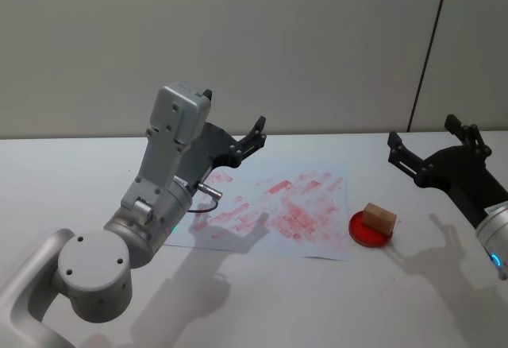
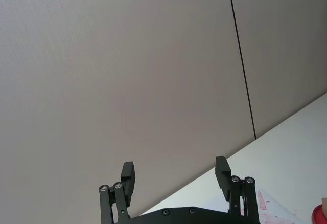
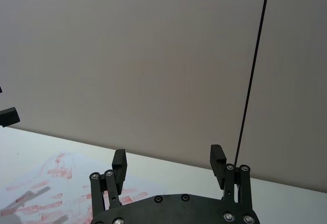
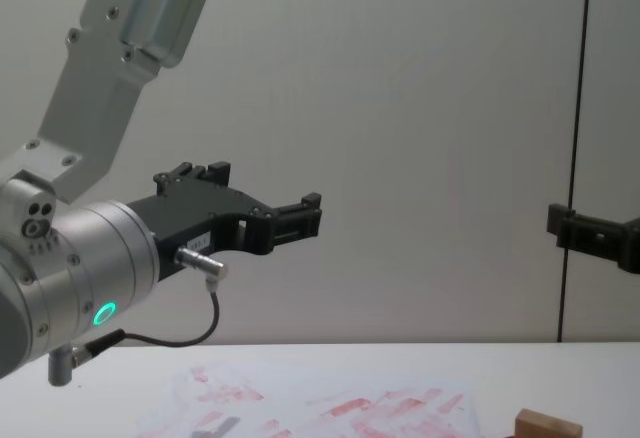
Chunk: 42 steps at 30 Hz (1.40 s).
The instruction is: Use the one hand to pick up the stamp and affix it onto the A4 paper.
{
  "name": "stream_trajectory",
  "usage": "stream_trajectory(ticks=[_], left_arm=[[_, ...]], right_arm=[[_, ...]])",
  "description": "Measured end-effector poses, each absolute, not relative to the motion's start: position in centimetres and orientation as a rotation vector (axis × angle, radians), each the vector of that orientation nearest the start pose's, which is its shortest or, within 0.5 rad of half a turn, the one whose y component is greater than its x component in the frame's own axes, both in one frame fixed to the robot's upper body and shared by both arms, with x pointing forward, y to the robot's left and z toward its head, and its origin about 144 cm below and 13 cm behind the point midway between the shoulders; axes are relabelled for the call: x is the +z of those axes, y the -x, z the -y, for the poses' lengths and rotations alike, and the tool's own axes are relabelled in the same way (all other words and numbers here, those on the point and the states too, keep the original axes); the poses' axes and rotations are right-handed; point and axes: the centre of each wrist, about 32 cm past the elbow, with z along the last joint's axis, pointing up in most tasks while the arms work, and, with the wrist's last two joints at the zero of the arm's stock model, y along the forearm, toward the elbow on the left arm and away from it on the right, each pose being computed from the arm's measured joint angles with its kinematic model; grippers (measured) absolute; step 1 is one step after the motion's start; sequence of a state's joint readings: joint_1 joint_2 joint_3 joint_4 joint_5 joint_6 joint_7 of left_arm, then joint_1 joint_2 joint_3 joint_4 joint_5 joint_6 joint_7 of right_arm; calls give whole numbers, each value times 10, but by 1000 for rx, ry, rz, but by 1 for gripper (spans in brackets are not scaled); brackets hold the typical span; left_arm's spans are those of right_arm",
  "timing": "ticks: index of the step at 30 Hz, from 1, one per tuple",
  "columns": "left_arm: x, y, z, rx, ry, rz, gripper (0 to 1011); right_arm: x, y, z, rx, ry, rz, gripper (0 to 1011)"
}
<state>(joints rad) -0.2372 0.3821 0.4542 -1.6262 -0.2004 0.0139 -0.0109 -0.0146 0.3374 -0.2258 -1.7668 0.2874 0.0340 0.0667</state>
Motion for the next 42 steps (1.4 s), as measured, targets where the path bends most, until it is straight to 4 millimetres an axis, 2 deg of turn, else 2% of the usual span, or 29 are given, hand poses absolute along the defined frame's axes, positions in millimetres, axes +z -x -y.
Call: stream_trajectory(ticks=[19, 31, 42], left_arm=[[1204, -492, -198, 1124, -61, 268, 1002], [1204, -492, -198, 1124, -61, 268, 1001], [1204, -492, -198, 1124, -61, 268, 1001]], right_arm=[[1187, -441, 243, -1236, -5, 63, 1001], [1182, -432, 259, -1228, 113, -5, 1001], [1173, -439, 252, -1184, 233, -34, 1001]])
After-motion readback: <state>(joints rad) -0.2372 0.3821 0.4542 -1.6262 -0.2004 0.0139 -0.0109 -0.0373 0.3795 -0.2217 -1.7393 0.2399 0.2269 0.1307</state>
